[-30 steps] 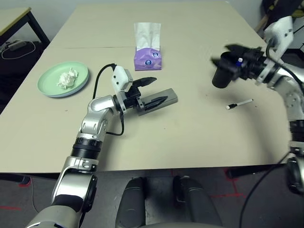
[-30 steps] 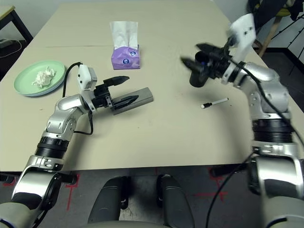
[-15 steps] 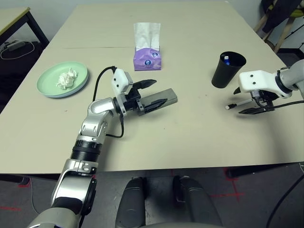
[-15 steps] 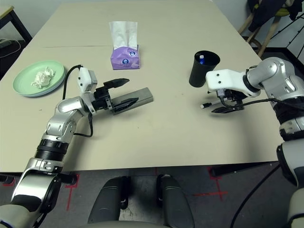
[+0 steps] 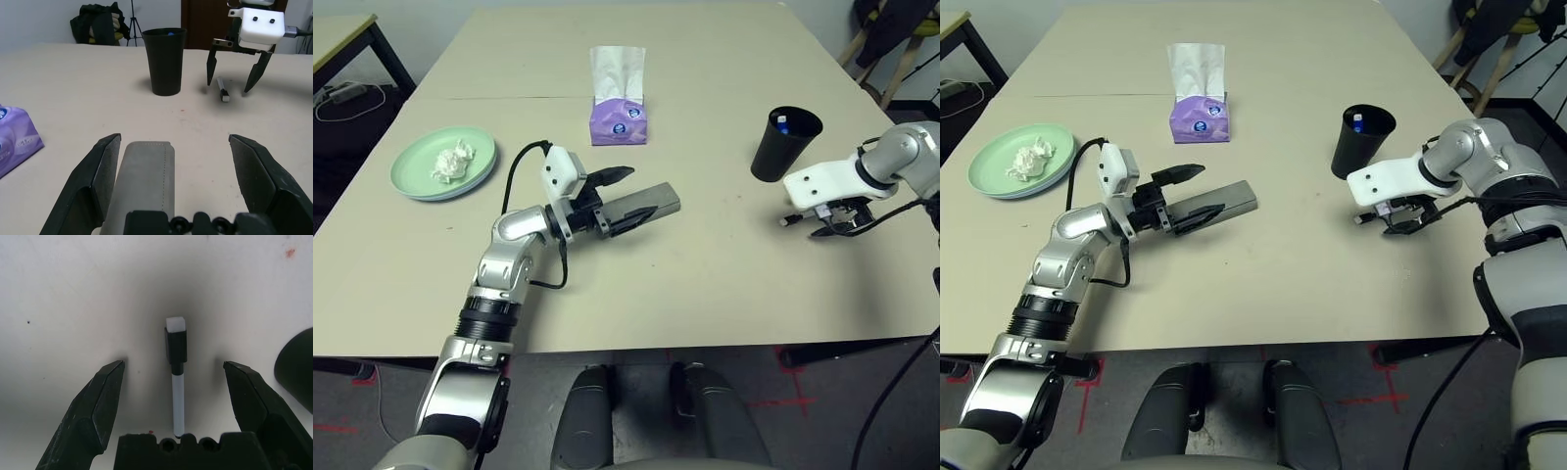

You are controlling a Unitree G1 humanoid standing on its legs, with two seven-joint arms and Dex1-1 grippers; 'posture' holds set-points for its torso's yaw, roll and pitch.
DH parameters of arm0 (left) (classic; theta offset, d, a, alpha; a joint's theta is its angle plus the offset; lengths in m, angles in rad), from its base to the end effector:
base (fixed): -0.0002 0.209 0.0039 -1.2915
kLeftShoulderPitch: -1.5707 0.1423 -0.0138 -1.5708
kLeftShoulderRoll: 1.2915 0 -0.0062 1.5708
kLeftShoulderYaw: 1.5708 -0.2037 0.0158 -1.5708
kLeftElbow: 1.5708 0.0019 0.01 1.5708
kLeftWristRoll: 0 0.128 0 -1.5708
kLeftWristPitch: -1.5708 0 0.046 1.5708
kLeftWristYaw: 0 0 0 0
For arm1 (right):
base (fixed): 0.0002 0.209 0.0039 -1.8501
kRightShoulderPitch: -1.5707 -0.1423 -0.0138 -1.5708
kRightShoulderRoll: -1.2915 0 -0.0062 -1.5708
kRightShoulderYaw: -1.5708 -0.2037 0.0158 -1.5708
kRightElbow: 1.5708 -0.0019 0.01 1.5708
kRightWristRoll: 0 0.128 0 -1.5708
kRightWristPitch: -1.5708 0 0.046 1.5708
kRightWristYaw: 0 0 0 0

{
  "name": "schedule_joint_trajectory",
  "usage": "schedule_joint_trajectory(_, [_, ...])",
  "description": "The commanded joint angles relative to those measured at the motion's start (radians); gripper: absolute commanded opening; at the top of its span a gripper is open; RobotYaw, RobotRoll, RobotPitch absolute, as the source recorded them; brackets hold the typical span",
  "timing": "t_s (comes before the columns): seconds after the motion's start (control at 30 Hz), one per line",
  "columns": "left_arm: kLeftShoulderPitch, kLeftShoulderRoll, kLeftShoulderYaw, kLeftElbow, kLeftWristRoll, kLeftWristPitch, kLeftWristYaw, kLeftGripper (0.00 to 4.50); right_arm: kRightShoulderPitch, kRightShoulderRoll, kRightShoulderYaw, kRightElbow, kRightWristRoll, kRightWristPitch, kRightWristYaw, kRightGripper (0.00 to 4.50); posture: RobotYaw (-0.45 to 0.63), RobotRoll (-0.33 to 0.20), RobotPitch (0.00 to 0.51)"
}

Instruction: Organize and tidy the items on the table.

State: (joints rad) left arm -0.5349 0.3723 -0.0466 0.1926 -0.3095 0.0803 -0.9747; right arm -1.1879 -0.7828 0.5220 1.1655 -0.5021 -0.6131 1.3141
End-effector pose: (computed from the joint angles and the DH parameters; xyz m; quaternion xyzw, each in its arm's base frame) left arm 0.2961 0.1941 0.1266 0.0909 -0.0882 -0.5103 0.8506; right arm 0.3521 -0.2738 0.2262 -0.6209 0.2771 0.5114 0.5255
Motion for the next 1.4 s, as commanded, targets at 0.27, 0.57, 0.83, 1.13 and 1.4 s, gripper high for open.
schedule_joint_trajectory(0.27, [0.011, 0.007, -0.007, -0.031, 0.002, 0.012, 0.010, 4.50, -0.017, 0.020, 0.003, 0.036, -0.035, -0.031, -0.022, 4.07, 0.17, 0.000, 0.167])
schedule_joint_trajectory(0.57, [0.008, 0.008, -0.005, -0.030, 0.002, 0.015, 0.011, 4.50, -0.008, 0.001, 0.005, 0.031, -0.056, -0.024, 0.053, 0.84, 0.17, 0.000, 0.165])
schedule_joint_trajectory(0.83, [-0.007, 0.007, -0.007, -0.011, 0.006, 0.008, 0.006, 4.50, -0.025, 0.020, -0.109, -0.005, 0.097, 0.081, 0.218, 0.39, 0.16, 0.000, 0.155])
schedule_joint_trajectory(1.13, [-0.027, 0.005, -0.010, 0.018, 0.008, -0.003, -0.005, 4.50, 0.051, 0.064, -0.362, -0.477, 0.679, 0.884, 0.252, 0.39, 0.12, 0.000, 0.136])
schedule_joint_trajectory(1.4, [-0.060, -0.005, -0.020, 0.065, 0.011, -0.026, -0.027, 4.50, 0.198, 0.244, -0.707, -0.770, 0.871, 1.009, -0.246, 0.39, 0.09, 0.000, 0.128])
